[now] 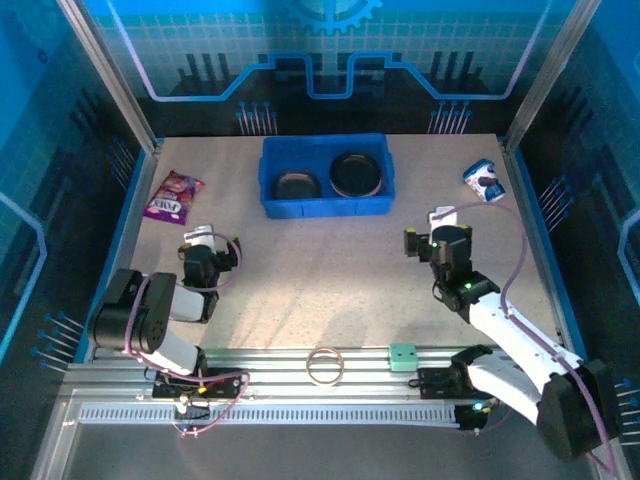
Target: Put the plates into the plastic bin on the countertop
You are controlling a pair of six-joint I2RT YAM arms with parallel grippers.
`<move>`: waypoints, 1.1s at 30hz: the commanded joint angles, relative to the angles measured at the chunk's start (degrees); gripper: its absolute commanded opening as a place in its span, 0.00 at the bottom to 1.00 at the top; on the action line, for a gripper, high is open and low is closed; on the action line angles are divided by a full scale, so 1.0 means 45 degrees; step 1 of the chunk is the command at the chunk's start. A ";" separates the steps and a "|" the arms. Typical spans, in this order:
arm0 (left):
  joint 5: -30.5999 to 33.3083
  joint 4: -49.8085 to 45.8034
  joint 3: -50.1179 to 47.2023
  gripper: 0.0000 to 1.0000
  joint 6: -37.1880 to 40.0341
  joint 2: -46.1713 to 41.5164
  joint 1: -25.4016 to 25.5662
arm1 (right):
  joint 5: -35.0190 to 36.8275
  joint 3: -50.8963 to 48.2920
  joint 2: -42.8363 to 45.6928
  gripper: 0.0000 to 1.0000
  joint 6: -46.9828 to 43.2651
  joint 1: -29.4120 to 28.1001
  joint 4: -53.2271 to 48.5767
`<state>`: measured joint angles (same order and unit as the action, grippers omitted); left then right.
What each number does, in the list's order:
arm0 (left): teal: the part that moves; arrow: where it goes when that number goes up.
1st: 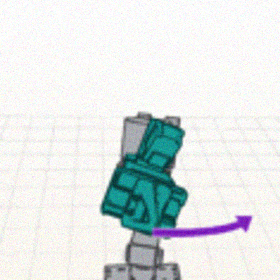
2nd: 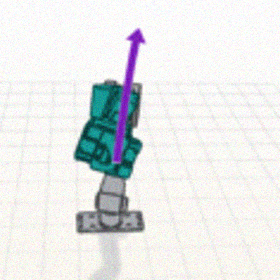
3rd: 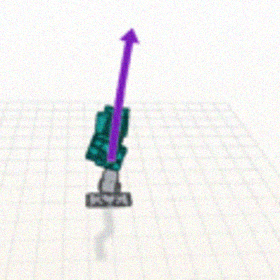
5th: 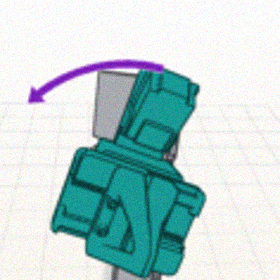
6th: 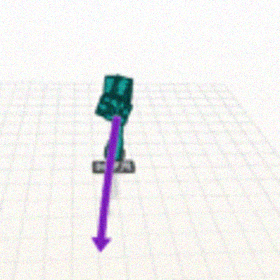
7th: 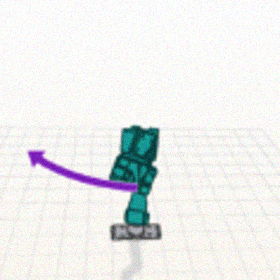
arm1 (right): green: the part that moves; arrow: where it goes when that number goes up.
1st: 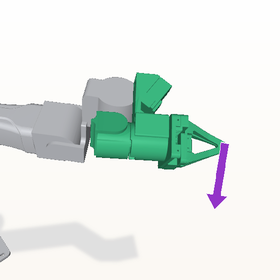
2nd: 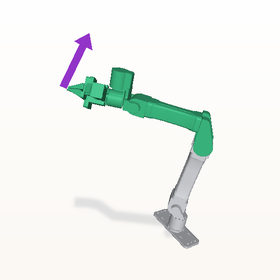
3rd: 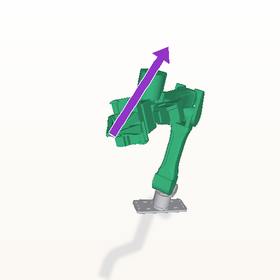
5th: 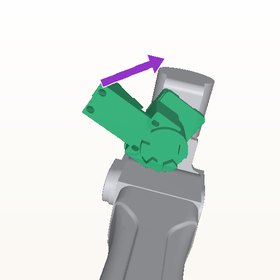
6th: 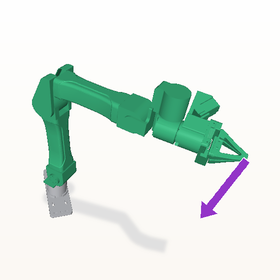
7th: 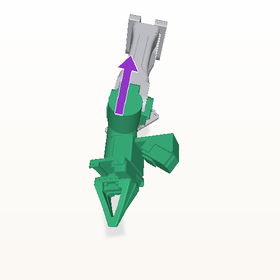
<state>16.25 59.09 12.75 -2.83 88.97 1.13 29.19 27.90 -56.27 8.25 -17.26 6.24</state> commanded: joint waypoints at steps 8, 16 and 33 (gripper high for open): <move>-0.1097 0.0636 0.1030 0.99 0.0321 0.0057 -0.0035 | -0.2866 -0.3065 -0.7846 1.00 -0.2116 0.2266 1.4932; -0.0573 -0.0633 0.1678 0.99 0.0160 0.0005 -0.0035 | -0.3309 -0.1634 -0.7108 1.00 -0.1621 0.2625 1.0922; -0.0580 -0.0650 0.1678 1.00 0.0160 -0.0004 -0.0035 | -0.3753 -0.1267 -0.7149 1.00 -0.1972 0.2473 1.0312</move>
<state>13.19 55.81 19.35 -2.46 88.90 1.13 13.80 20.75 -88.73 -0.08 -6.31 52.34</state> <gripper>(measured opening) 0.993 0.996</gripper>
